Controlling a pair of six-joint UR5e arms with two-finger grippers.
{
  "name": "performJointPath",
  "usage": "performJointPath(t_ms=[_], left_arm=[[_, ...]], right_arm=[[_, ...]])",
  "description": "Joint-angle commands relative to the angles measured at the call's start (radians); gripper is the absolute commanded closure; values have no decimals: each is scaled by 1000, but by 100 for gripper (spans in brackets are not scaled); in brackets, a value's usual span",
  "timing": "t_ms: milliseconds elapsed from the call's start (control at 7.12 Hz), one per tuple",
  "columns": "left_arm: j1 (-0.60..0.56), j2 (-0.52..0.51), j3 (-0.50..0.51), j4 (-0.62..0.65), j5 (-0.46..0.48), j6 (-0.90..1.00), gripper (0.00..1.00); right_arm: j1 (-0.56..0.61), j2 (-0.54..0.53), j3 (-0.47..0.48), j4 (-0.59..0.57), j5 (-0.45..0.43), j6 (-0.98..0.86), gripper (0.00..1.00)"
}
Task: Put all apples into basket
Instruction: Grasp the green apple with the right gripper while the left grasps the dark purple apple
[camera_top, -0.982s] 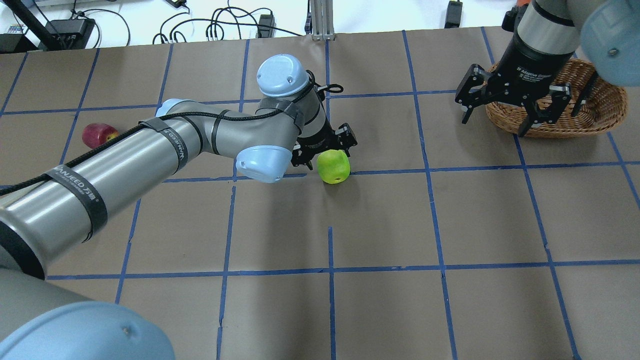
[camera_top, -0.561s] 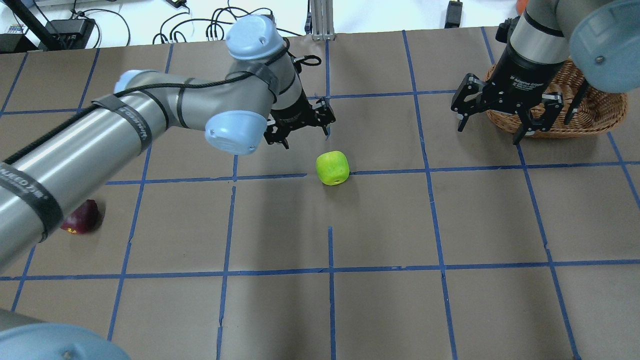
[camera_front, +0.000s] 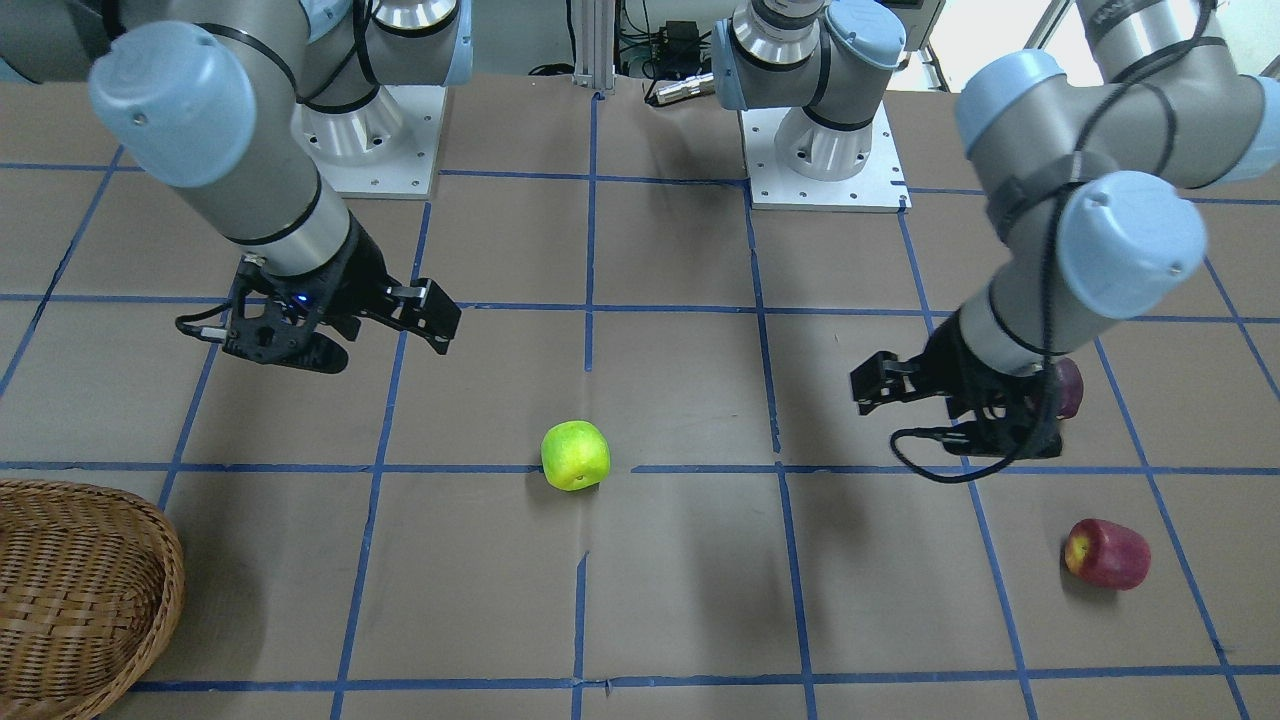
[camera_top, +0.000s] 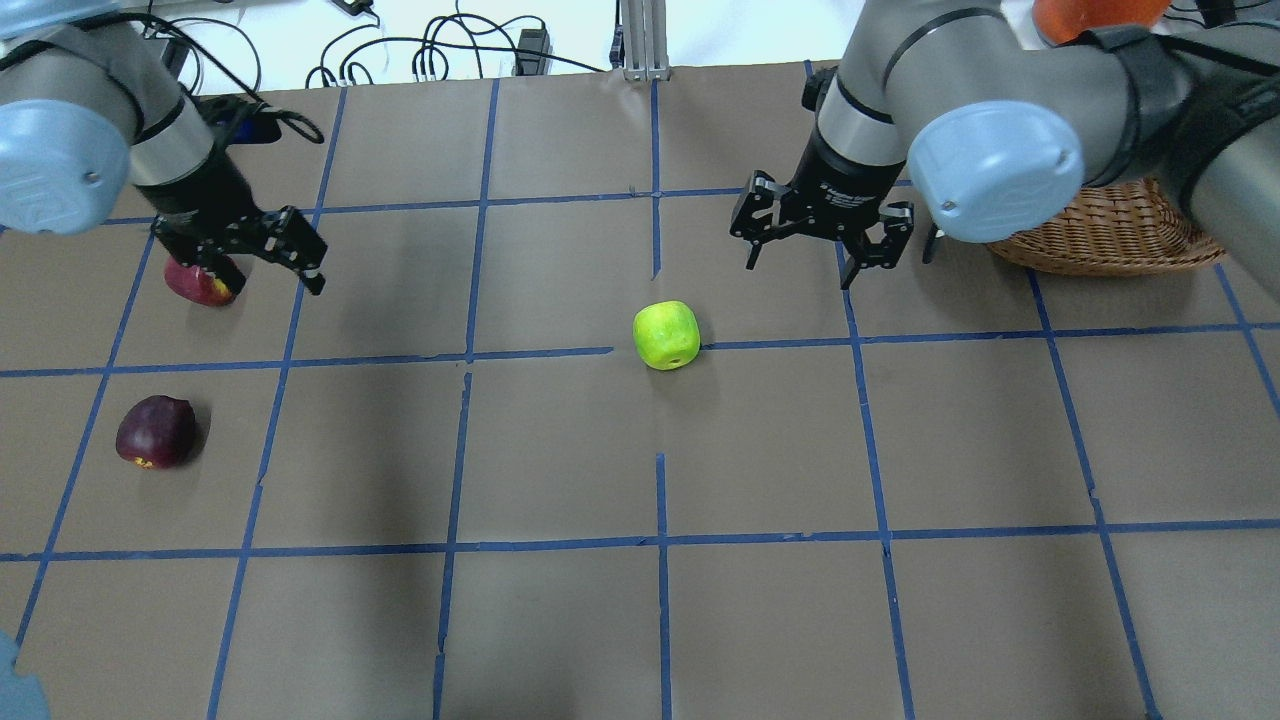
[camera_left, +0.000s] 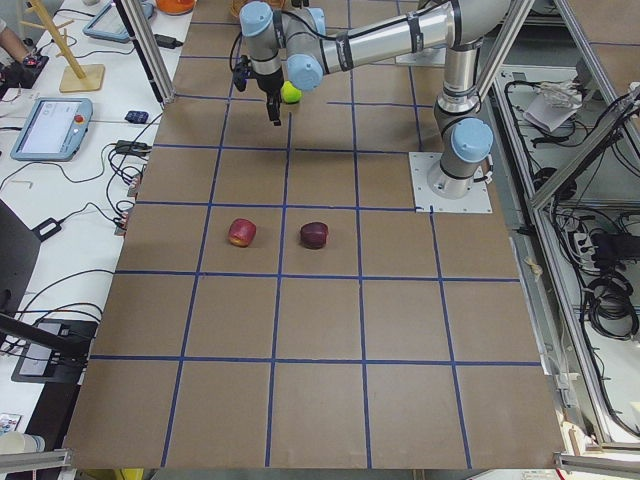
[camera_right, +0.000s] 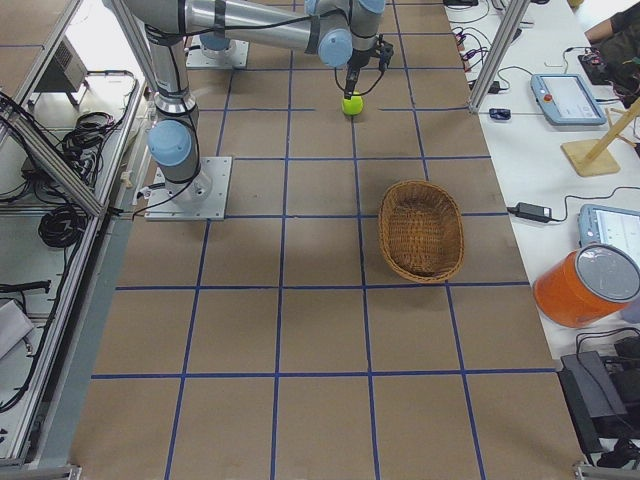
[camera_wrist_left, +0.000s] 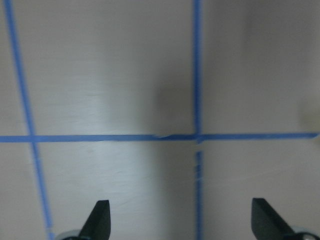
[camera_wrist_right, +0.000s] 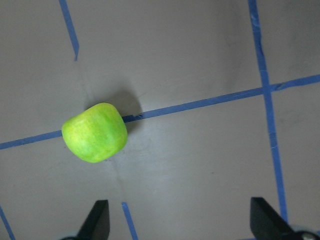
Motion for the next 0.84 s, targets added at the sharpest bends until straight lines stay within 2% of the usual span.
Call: performJointPath(t_ms=[0,140,281,421,561,702], left_arm=[[200,-15,-72,91,26,330,0],[261,-23,-131,239,66,536,0],[318,-46,-215,400,68,610,0],[341,-46,-288,468,77,618,0],[344,-54,-329,478,102,603,0],[341,-63,-331,469,96,583,0]], right_arm=[[126,119,-1,-189,-55,134,0],[151,159,1,-223,-106,135,0],[176,187,1,-228,-106,120,0],[188,222,-2,-268,-106,120,0],[190,253,-2,-312,-100,118,0],[193,267,-4,-314,-97,114,0]])
